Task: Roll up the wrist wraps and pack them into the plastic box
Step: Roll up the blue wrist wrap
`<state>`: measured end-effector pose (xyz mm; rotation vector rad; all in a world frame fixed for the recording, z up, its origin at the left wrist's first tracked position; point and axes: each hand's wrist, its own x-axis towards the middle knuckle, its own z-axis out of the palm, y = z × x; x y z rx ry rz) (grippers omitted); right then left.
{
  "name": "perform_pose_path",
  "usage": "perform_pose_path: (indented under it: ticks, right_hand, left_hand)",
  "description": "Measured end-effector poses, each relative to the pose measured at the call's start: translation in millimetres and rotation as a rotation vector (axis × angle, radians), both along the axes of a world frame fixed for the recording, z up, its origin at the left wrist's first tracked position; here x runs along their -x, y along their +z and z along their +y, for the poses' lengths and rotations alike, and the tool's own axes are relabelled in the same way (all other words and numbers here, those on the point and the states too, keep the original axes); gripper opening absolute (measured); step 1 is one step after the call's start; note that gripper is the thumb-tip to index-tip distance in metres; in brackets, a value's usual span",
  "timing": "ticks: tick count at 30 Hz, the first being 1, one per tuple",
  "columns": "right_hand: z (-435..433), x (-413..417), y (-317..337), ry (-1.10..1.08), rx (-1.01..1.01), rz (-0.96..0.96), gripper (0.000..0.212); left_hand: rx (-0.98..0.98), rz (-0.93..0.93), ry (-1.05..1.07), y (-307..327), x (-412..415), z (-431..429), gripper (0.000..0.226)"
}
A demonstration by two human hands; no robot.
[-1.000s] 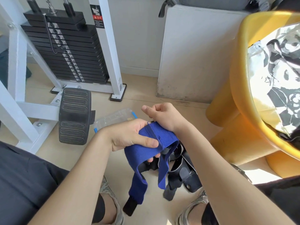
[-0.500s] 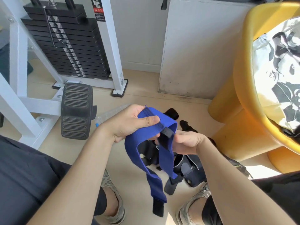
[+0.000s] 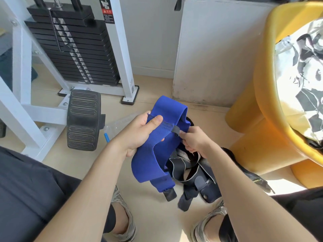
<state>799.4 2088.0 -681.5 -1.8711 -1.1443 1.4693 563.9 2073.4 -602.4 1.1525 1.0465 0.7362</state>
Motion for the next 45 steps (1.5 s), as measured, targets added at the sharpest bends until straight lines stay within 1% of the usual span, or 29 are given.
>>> perform_pose_path:
  ticks: [2,4,5,7,8,10,12,13,15,16,17,19,20,22,24,25,28,30,33,35,36,38,39,41,42,45]
  right_hand:
    - [7.6,0.8,17.3,-0.012,-0.078,0.038,0.024]
    - [11.6,1.3,34.5,-0.017,-0.173,0.107,0.017]
    - [13.3,1.8,42.9,-0.023,-0.220,0.154,0.022]
    - [15.8,1.6,59.6,-0.095,-0.299,0.306,0.037]
    - [16.7,1.6,67.1,-0.165,-0.321,0.403,0.042]
    - [18.4,2.3,79.6,-0.309,-0.337,0.604,0.040]
    - [21.3,5.0,89.7,-0.383,-0.386,0.675,0.034]
    - [22.2,6.9,93.8,-0.390,-0.416,0.661,0.035]
    - [22.0,11.2,102.1,-0.407,-0.436,0.635,0.040]
    - [21.3,12.5,104.4,-0.385,-0.469,0.581,0.040]
    - [19.8,13.9,106.0,-0.346,-0.517,0.479,0.035]
    - [18.4,16.2,106.0,-0.287,-0.616,0.297,0.024]
    - [18.5,17.7,105.2,-0.280,-0.643,0.255,0.027]
    - [18.2,21.6,105.4,-0.267,-0.667,0.226,0.046]
    - [18.8,25.6,105.4,-0.242,-0.652,0.210,0.063]
    - [18.0,27.7,105.2,-0.225,-0.640,0.192,0.068]
    - [14.9,33.5,100.4,-0.183,-0.595,0.128,0.073]
    - [13.1,38.3,96.3,-0.162,-0.546,0.107,0.075]
    - [11.8,45.3,86.4,-0.138,-0.463,0.106,0.079]
    - [13.6,48.9,80.3,-0.132,-0.400,0.114,0.081]
    - [15.2,49.9,78.4,-0.148,-0.355,0.148,0.081]
    - [16.9,50.0,74.9,-0.203,-0.244,0.246,0.078]
    - [17.0,50.1,73.4,-0.210,-0.193,0.277,0.070]
    - [14.1,51.2,73.2,-0.189,-0.133,0.319,0.046]
    - [12.6,52.1,71.9,-0.189,-0.115,0.349,0.047]
    - [11.4,55.7,68.0,-0.166,-0.114,0.401,0.080]
  left_hand:
    - [0.075,0.009,-0.006,-7.1,1.4,-2.2,0.028]
    - [0.143,0.067,-0.040,-16.4,4.6,-3.7,0.031]
    - [0.173,0.104,-0.060,-22.2,7.0,-4.0,0.033]
    - [0.217,0.173,-0.118,-36.0,11.0,-4.2,0.041]
    - [0.246,0.204,-0.145,-41.8,12.3,-5.1,0.048]
    - [0.326,0.199,-0.162,-51.2,13.8,-7.3,0.067]
    - [0.387,0.167,-0.141,-58.1,13.1,-8.2,0.076]
    - [0.381,0.214,-0.127,-60.5,12.6,-7.5,0.077]
    - [0.289,0.414,-0.103,-63.7,12.3,-5.5,0.074]
    - [0.238,0.503,-0.101,-66.3,12.8,-4.6,0.071]
    - [0.206,0.559,-0.096,-70.6,13.7,-4.2,0.069]
    - [0.174,0.603,-0.084,-80.6,15.5,-7.2,0.067]
    - [0.165,0.607,-0.086,-85.8,15.2,-10.0,0.065]
    - [0.169,0.570,-0.102,-97.9,11.8,-17.5,0.058]
    - [0.244,0.514,-0.123,-108.4,7.1,-24.5,0.050]
    - [0.283,0.499,-0.142,-112.6,4.8,-27.2,0.047]
    - [0.375,0.524,-0.182,-120.8,-1.1,-32.0,0.033]
    - [0.440,0.539,-0.149,-121.2,-3.6,-34.3,0.024]
    - [0.451,0.580,-0.105,-122.6,-2.2,-38.6,0.032]
    - [0.453,0.607,-0.094,-126.7,0.1,-42.9,0.032]
    - [0.462,0.613,-0.085,-129.6,1.0,-45.0,0.033]
    - [0.473,0.608,-0.056,-137.9,3.5,-46.3,0.035]
    - [0.473,0.603,-0.042,-140.7,4.8,-45.6,0.032]
    - [0.455,0.613,-0.025,-141.8,9.5,-41.8,0.021]
    - [0.439,0.626,-0.018,-140.9,13.1,-39.2,0.020]
    - [0.340,0.652,0.029,-127.0,23.3,-24.2,0.025]
